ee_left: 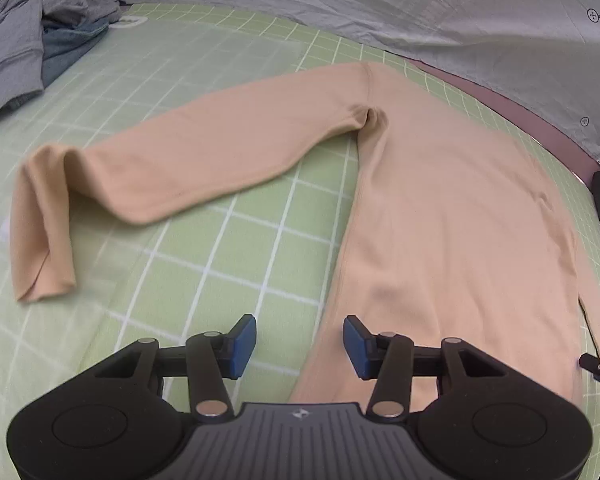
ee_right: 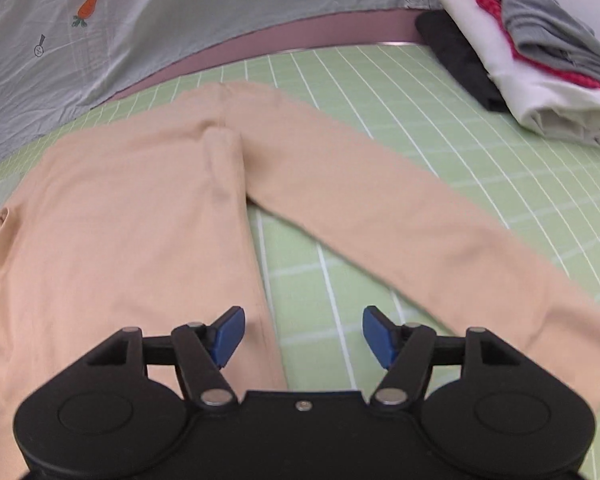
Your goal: Fold clothes
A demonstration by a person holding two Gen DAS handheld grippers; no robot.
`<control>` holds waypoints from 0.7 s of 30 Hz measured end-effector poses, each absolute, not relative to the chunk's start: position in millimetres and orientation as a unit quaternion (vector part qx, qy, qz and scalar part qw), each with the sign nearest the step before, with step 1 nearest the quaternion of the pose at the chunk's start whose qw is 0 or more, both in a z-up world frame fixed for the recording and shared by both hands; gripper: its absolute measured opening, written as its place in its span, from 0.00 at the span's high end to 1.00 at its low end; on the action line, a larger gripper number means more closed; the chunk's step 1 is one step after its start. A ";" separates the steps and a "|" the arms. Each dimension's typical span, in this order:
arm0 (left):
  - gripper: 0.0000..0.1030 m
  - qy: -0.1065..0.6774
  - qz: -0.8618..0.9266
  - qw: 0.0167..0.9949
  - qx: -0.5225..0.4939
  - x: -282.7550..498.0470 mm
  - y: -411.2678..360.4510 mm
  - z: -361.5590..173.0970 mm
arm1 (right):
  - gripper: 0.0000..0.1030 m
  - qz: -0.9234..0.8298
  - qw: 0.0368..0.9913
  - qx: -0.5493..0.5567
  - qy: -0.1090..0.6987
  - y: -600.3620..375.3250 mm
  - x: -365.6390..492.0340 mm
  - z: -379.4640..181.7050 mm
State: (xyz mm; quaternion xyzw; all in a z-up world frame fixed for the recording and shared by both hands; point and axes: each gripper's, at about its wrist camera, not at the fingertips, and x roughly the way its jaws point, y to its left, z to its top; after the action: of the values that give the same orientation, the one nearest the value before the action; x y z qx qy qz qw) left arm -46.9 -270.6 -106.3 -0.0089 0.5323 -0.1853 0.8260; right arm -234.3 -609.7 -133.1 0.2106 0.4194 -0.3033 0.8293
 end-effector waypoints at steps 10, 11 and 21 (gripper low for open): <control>0.71 0.529 -0.197 0.825 0.012 -100.9 -268.2 -112.8 | 0.52 -0.270 0.840 0.184 0.433 -557.4 -284.2 -136.4; 0.78 0.526 -0.199 0.827 0.016 -104.9 -268.4 -113.3 | 0.60 -0.262 0.843 0.176 0.435 -552.8 -285.1 -136.0; 0.96 0.486 -0.203 0.850 0.006 -127.3 -257.2 -83.5 | 0.96 -0.241 0.862 0.174 0.411 -541.2 -300.7 -106.1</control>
State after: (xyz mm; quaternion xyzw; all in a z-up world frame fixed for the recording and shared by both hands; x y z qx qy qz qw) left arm -127.3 -257.2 -83.5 0.0059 0.4857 -0.2027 0.8503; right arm -300.7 -541.2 -106.1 0.1736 0.4113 -0.2415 0.8616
